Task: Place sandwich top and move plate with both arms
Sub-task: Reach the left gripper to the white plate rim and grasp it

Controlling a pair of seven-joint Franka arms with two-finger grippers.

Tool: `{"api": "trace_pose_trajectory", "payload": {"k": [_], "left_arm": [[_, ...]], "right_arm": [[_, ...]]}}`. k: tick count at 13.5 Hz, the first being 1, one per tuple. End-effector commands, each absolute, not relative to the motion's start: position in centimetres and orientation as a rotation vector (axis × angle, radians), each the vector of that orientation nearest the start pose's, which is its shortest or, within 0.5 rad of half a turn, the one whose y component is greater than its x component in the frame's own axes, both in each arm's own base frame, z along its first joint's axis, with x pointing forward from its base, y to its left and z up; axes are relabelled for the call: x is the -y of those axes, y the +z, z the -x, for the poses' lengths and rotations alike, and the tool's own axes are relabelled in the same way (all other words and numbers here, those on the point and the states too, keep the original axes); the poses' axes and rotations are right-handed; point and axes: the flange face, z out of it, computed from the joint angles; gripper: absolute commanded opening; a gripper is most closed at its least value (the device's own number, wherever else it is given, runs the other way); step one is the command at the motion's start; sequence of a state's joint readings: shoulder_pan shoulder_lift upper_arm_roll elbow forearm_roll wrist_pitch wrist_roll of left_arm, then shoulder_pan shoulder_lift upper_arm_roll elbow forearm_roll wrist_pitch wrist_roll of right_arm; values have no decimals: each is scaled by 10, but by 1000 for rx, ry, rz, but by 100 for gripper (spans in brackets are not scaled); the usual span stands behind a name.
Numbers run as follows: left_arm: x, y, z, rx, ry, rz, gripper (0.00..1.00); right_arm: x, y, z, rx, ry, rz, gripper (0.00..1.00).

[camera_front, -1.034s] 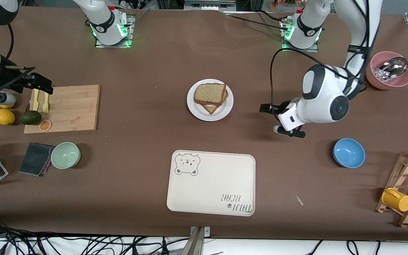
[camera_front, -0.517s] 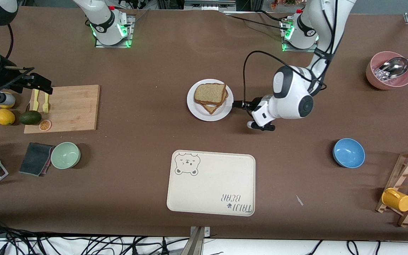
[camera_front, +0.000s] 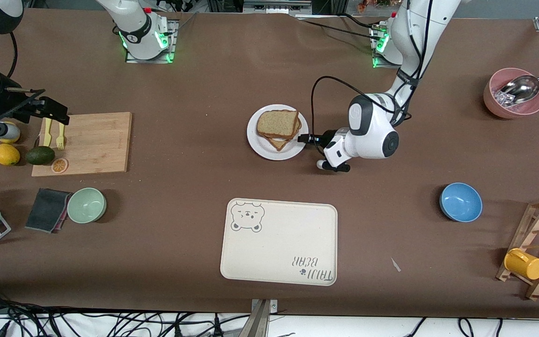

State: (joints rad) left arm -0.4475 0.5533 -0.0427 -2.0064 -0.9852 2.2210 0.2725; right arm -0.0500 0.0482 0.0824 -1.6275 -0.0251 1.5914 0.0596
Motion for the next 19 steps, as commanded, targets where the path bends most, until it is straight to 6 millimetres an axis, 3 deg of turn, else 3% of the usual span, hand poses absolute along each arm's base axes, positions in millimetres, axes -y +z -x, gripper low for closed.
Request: {"api": "trace_pose_trajectory", "payload": {"k": [1, 3, 7, 8, 11, 13, 15, 19], "left_arm": [[293, 159, -493, 6, -467, -2428, 54], [291, 153, -487, -31, -480, -2408, 44], [287, 131, -474, -55, -504, -2370, 42], [286, 129, -472, -65, -510, -2365, 34], [286, 129, -472, -77, -517, -2363, 30], [286, 129, -472, -76, -519, -2362, 20], [286, 131, -473, -73, -514, -2360, 0], [289, 135, -473, -80, -519, -2314, 0]], "right_arm": [[-13, 573, -564, -44, 137, 3162, 100], [-13, 573, -564, -44, 137, 3162, 100], [-13, 573, -564, -32, 137, 3162, 100], [-13, 573, -564, -32, 137, 3162, 100], [-13, 573, -564, -32, 137, 3162, 100], [-13, 573, -564, -32, 137, 3162, 100], [-13, 573, -564, -34, 134, 3162, 100], [-13, 573, -564, -34, 137, 3162, 100]]}}
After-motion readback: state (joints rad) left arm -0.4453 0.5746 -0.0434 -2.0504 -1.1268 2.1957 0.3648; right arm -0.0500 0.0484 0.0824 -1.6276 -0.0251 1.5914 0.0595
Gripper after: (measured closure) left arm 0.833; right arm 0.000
